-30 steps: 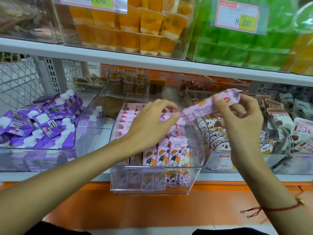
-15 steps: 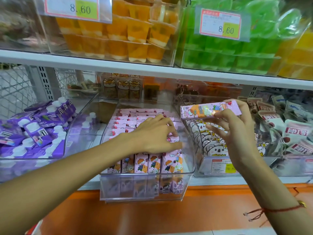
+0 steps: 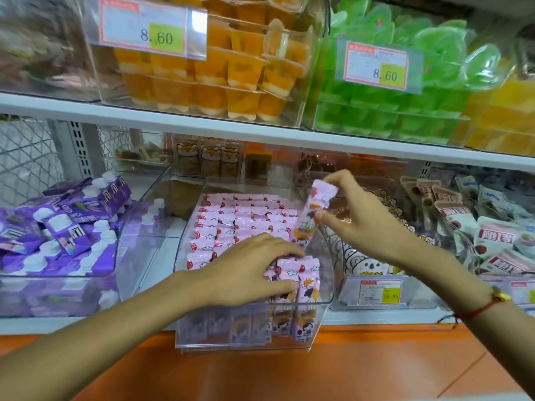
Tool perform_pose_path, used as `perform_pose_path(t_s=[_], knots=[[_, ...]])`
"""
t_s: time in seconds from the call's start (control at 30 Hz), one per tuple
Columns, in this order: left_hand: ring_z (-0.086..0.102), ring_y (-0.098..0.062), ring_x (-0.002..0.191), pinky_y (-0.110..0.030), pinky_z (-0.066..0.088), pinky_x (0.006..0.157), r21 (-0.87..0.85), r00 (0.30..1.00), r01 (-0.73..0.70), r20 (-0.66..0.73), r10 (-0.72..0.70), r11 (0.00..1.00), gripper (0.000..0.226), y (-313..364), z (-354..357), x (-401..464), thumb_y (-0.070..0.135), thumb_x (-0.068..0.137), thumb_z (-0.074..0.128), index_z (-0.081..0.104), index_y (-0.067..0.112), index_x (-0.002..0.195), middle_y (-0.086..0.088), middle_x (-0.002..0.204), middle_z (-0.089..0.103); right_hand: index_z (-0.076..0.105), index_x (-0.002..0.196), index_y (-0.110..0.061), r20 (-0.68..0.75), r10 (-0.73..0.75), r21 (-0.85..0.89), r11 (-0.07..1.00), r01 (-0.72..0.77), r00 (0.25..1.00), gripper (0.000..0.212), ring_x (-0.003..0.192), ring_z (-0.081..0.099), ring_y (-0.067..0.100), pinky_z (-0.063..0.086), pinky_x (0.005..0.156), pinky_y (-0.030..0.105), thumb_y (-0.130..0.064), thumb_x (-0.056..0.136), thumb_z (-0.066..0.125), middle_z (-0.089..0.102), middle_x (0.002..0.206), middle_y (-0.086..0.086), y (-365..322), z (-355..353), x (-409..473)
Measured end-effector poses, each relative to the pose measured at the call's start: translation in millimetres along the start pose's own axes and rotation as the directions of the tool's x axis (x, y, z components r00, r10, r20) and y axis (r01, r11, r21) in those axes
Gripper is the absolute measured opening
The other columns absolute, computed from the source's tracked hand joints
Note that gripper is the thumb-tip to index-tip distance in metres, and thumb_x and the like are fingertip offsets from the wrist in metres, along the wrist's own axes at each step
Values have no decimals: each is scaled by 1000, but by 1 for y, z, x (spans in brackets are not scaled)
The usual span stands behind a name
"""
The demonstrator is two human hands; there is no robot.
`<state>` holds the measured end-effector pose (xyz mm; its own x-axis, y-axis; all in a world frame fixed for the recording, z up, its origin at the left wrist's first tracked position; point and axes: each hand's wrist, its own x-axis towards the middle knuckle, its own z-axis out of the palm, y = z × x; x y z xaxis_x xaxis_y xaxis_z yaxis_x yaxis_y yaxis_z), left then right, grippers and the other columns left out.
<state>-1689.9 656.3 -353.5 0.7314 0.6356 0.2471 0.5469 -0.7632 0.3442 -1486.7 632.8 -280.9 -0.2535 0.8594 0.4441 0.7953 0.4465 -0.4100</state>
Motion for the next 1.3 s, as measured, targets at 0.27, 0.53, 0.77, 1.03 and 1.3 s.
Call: perform_pose_path(t_s=[0.27,0.53,0.77,1.03,1.3], knots=[[38,-4,119,-24,34,96,79,1000,-7,-9,8,997,55,0,0,0,54,91,52,40,35,141,13,134,51,63,113,-23,251,2,-491,862,126,968,27,118,45,20,40,88,32,-25,87,65,59,122,2,-5,25,22],[51,-6,97,-30,44,81,-35,996,60,-59,-62,998,39,8,-7,5,50,98,37,56,32,128,13,106,64,56,122,-26,-168,79,-253,960,-120,983,37,92,54,11,38,74,23,-29,86,66,57,109,-7,-4,33,-24],[56,-2,68,-26,47,67,-100,969,230,119,-218,968,18,10,-19,53,31,88,62,73,26,102,20,70,61,55,108,-27,5,364,185,915,-359,931,27,54,54,2,41,57,27,-21,85,67,56,78,-10,14,53,-58],[64,-12,79,-38,55,79,-161,954,245,-136,-267,956,13,17,-24,60,27,93,59,70,21,92,7,86,68,53,99,-35,-49,320,184,934,-307,946,20,56,54,-5,41,56,17,-29,85,66,57,67,-16,13,49,-61],[64,-8,90,-39,54,84,-457,698,-59,-654,-291,887,9,35,-44,16,30,95,56,63,24,98,12,93,67,62,106,-27,-243,234,237,955,-176,941,27,78,58,4,48,65,24,-41,84,56,64,90,-11,-21,22,-40]])
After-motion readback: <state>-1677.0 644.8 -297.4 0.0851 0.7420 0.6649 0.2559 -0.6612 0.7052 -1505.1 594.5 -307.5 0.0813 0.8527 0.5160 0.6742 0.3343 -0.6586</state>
